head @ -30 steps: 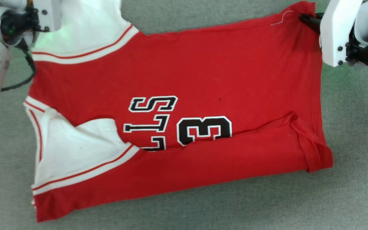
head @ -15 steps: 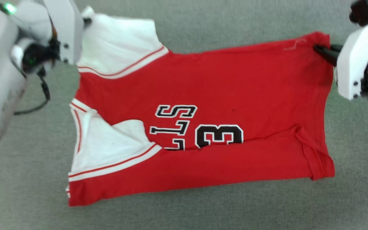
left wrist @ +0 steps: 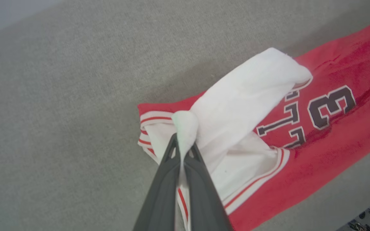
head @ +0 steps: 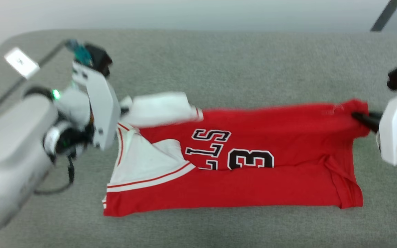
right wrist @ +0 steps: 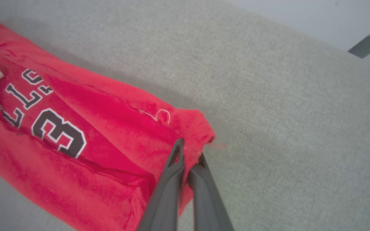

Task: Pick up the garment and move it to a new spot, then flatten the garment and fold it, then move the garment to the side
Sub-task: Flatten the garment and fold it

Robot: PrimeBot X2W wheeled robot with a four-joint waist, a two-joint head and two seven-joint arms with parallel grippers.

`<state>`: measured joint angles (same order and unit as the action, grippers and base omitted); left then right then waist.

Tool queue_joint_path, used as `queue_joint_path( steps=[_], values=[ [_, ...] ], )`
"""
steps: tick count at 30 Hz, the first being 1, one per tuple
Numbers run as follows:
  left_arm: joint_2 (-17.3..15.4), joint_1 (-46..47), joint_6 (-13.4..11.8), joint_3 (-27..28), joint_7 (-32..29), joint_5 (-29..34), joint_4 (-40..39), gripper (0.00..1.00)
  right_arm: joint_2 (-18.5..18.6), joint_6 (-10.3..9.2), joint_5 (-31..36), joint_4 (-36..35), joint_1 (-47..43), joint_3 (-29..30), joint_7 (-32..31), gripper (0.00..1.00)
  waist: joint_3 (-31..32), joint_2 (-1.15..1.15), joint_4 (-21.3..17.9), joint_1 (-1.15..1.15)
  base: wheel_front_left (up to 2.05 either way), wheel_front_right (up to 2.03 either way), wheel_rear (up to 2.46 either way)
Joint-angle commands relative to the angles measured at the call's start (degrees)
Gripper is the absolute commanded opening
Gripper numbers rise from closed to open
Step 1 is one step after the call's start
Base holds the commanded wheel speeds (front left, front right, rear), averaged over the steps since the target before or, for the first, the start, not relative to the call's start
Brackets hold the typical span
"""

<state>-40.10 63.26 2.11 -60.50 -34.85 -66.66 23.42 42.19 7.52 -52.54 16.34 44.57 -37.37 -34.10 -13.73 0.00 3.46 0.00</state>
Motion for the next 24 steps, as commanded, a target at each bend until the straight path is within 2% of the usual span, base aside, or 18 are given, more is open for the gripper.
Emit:
queue_joint_path(
  steps=[1,8,14,15,16,17,18,19,20,21,22,24],
  values=[
    [-0.77,-1.83,-0.97,-0.18,-0.42,-0.49,-1.54,0.00,0.53,-0.06,-0.40,-0.69,-2.00,0.86,-0.26,0.00,2.35,0.00,1.82,0.00,0.00,0.00,0.00],
    [-3.09,-9.43,-5.47,-1.15,-1.52,-3.96,-10.03,0.00,0.73,-0.06,-0.09,-4.41,-11.66,5.10,-3.33,0.00,3.84,0.00,2.55,0.00,0.00,0.00,0.00],
    [-2.48,-13.24,-6.23,-1.98,-0.52,-5.08,-11.09,0.00,-1.26,-0.06,1.81,-6.45,-16.45,8.79,-6.03,0.00,4.18,0.00,2.36,0.00,0.00,0.00,0.00],
    [-2.33,-13.55,-6.00,-2.14,-0.41,-5.22,-10.86,0.00,-1.72,-0.06,2.17,-6.75,-17.02,9.41,-6.55,0.06,4.26,0.00,2.28,0.00,0.00,0.00,0.00],
    [-2.23,-13.73,-5.72,-2.15,-0.03,-5.10,-10.56,0.07,-2.17,-0.06,2.41,-6.89,-17.51,9.96,-7.30,0.11,4.35,0.00,2.21,0.00,0.00,0.00,0.00],
    [-2.09,-14.01,-5.60,-2.07,0.35,-5.20,-10.17,0.35,-2.54,-0.06,2.79,-7.19,-17.93,10.42,-7.95,0.27,4.50,0.00,2.15,0.00,0.00,0.00,0.00],
    [-1.96,-14.41,-5.30,-2.02,0.62,-5.54,-9.75,0.39,-2.95,-0.06,3.25,-7.62,-18.31,10.98,-8.57,0.40,4.71,0.00,2.04,0.00,0.00,0.00,0.00],
    [-1.90,-14.64,-5.10,-2.04,0.77,-5.58,-9.43,0.44,-3.24,-0.06,3.64,-7.97,-18.63,11.52,-9.20,0.81,4.90,0.00,1.96,0.00,0.00,0.00,0.00],
    [-1.85,-14.82,-4.90,-1.94,1.19,-5.76,-9.10,0.53,-3.57,-0.06,4.12,-8.29,-19.10,12.18,-9.81,1.00,5.20,0.00,1.88,0.00,0.00,0.00,0.00],
    [-1.83,-15.15,-4.64,-1.76,1.41,-6.16,-8.91,0.85,-3.86,-0.06,4.57,-8.61,-19.63,12.69,-10.50,1.00,5.50,0.00,1.80,0.00,0.00,0.00,0.00],
    [-1.92,-15.56,-4.60,-1.75,1.54,-6.35,-8.75,1.00,-4.18,-0.06,5.09,-8.90,-20.09,13.28,-11.11,1.00,5.85,0.00,1.74,0.00,0.00,0.00,0.00],
    [-2.37,-16.02,-4.25,-1.86,1.59,-6.59,-8.65,1.00,-4.95,-0.05,5.78,-9.86,-20.90,14.55,-12.38,1.00,6.55,0.00,1.63,0.00,0.00,0.00,0.00]
  ],
)
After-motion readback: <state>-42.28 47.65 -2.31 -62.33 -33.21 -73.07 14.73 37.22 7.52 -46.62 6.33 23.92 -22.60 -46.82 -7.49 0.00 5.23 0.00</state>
